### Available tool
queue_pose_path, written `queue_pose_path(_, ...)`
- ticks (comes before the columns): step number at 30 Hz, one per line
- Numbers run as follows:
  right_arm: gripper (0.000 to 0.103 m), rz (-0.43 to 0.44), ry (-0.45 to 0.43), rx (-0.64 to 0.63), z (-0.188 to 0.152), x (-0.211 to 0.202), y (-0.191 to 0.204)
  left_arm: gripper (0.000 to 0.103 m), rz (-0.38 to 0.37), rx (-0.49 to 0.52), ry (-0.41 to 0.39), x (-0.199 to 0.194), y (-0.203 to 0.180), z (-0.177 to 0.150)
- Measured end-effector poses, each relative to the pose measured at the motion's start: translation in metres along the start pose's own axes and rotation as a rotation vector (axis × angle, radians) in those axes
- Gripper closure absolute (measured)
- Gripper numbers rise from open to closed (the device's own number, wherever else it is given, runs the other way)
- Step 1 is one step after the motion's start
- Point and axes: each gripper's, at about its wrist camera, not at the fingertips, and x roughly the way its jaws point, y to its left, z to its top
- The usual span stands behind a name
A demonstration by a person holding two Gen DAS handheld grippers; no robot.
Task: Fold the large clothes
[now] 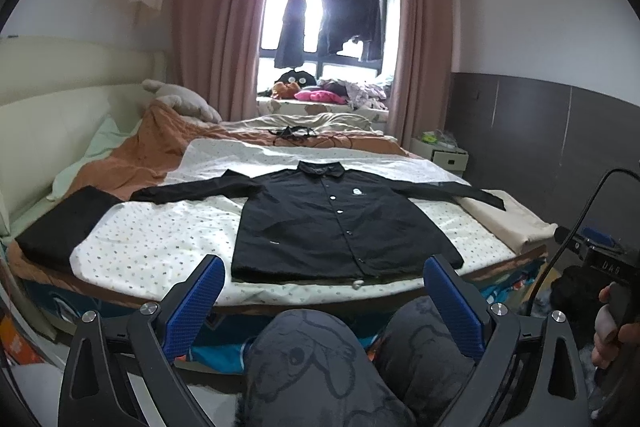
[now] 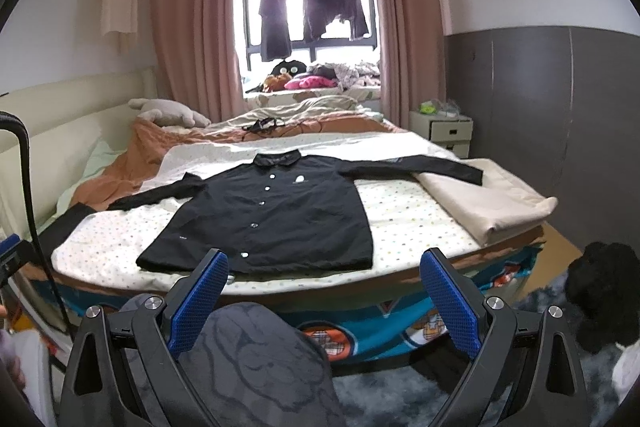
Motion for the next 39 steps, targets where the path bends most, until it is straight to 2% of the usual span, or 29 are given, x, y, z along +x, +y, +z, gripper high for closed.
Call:
queue_pose_path(7,0.006,0.028,0.025,-0.011,0.016,0.044,0.015,0.009,0.043,-0.024,0.030,0.036,0.016,0.013)
queue_pose_path(13,0.006,0.068,0.038,-0.016,0.034,0.082,0.025,0.009,0.061,-0.028,0.039,0.072,0.029,0.030)
queue_pose_path(17,0.006,0.092,0.048,-0.009,0.048,0.115,0.032,0.008,0.078,-0.043,0.075,0.101,0.043,0.041)
queue_pose_path(22,0.006,0.106,0.061,-0.013,0.066,0.158,0.046,0.008,0.077,-0.109,0.118,0.142,0.074,0.057)
queue_pose_path(30,0.007,0.130,0.092,-0.015,0.090,0.225,0.079,0.008,0.141,-0.152,0.165,0.191,0.128,0.075)
queue_pose_path(39,0.008,0.221,0.144,0.023,0.113,0.305,0.135,0.008,0.224,-0.257,0.163,0.234,0.204,0.092)
